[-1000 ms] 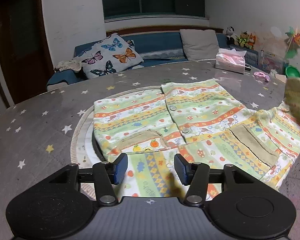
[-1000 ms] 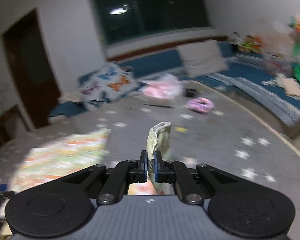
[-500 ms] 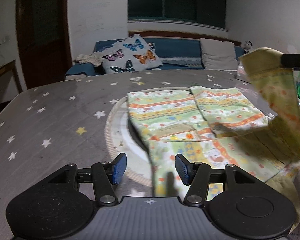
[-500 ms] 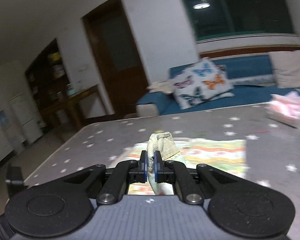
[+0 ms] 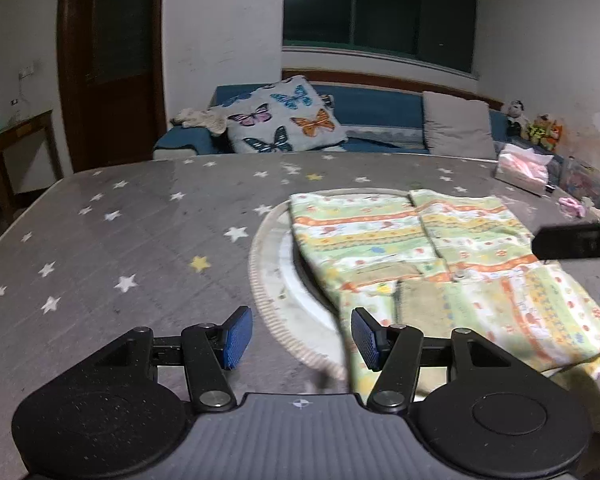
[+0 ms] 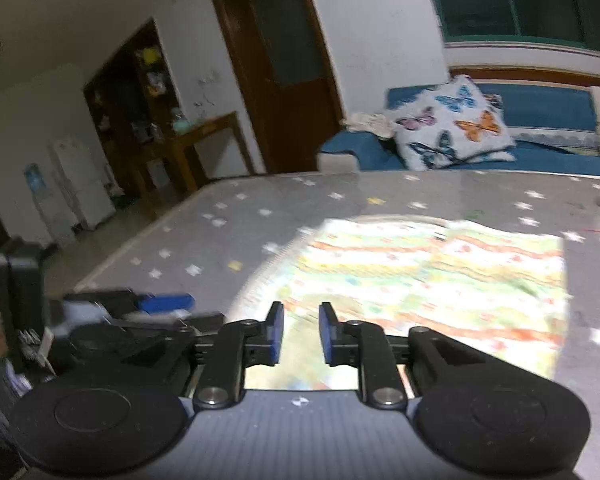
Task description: Fold clothes
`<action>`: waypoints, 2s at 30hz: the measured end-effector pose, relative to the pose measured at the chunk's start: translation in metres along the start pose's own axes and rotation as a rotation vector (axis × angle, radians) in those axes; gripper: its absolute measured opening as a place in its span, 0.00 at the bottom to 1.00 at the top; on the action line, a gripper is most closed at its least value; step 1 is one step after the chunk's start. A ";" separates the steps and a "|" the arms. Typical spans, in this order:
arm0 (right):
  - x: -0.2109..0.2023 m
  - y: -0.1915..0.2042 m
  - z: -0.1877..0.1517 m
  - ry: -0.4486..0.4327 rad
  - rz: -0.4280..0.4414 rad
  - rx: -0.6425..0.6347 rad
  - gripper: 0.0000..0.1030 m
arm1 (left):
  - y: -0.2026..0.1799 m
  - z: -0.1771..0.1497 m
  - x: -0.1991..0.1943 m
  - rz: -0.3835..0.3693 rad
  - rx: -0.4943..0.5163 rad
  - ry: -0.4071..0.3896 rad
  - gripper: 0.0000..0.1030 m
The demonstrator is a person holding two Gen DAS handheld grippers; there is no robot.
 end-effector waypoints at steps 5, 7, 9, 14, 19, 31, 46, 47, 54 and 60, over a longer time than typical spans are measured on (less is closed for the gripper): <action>-0.017 -0.052 -0.018 0.032 -0.133 0.024 0.19 | -0.027 0.010 0.001 -0.062 0.040 -0.021 0.55; -0.024 -0.072 -0.026 0.045 -0.186 0.033 0.19 | -0.037 0.013 0.004 -0.084 0.057 -0.021 0.55; -0.030 -0.089 -0.032 0.055 -0.228 0.041 0.19 | -0.047 0.015 0.008 -0.105 0.073 -0.016 0.55; -0.032 -0.101 -0.033 0.056 -0.243 0.040 0.18 | -0.064 0.019 0.017 -0.135 0.106 -0.004 0.47; -0.028 -0.102 -0.012 0.002 -0.226 0.043 0.18 | -0.071 0.026 0.026 -0.158 0.118 -0.006 0.39; -0.005 -0.109 -0.006 0.020 -0.244 0.029 0.21 | -0.064 0.011 0.056 -0.159 0.124 0.074 0.27; -0.028 -0.054 -0.058 0.088 -0.199 -0.223 0.41 | -0.072 -0.030 -0.029 -0.097 0.477 0.018 0.54; -0.027 -0.055 -0.060 0.095 -0.203 -0.227 0.41 | -0.075 -0.033 -0.032 -0.095 0.512 0.012 0.55; -0.035 -0.049 -0.063 0.096 -0.194 -0.253 0.41 | -0.108 -0.047 -0.041 -0.126 0.678 -0.042 0.55; -0.050 -0.052 -0.068 0.110 -0.206 -0.275 0.47 | -0.139 -0.044 -0.042 -0.197 0.748 -0.139 0.55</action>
Point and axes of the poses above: each gripper's, at about its wrist camera, not at the fingertips, and x roughly the way its jaws point, y to its left, z to its top, the point moved 7 cm from there along x, roughly the way its jaws point, and after that the axes turned 13 degrees about x, right-handed, at the moved point
